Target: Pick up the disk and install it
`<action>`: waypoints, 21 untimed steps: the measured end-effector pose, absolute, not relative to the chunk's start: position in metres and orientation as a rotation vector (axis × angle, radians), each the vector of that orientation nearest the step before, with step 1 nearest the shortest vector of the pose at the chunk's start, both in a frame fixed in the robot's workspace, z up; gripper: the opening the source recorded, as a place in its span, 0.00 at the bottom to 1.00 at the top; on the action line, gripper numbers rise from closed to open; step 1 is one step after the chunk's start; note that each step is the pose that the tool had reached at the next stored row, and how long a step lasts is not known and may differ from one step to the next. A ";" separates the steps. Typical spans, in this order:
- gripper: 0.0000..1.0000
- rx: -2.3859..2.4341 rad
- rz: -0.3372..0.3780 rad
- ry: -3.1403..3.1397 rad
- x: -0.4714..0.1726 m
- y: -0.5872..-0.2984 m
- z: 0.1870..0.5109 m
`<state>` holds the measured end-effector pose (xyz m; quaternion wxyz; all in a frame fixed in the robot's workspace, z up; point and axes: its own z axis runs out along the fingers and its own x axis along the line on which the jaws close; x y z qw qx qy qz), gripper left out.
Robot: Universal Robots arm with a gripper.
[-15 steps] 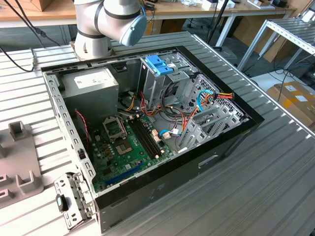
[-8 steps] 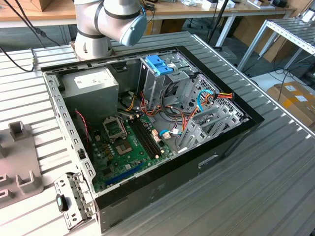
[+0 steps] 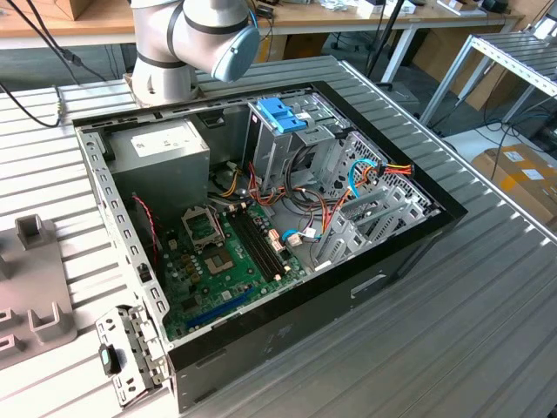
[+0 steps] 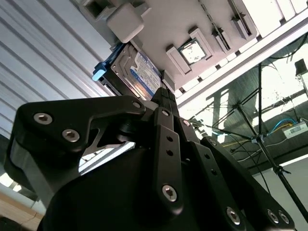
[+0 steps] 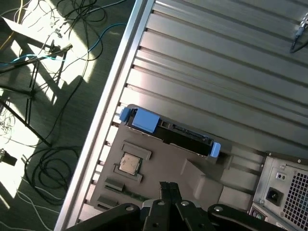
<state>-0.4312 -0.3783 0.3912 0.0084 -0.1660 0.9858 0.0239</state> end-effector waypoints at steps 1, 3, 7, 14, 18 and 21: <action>0.11 -0.526 0.075 3.079 -0.431 -0.378 0.391; 0.11 -0.542 0.075 3.077 -0.431 -0.378 0.391; 0.11 -0.573 0.075 3.072 -0.431 -0.378 0.391; 0.11 -0.633 0.076 3.061 -0.431 -0.378 0.391; 0.11 -0.674 0.076 3.053 -0.431 -0.378 0.391; 0.11 -0.700 0.076 3.047 -0.431 -0.378 0.391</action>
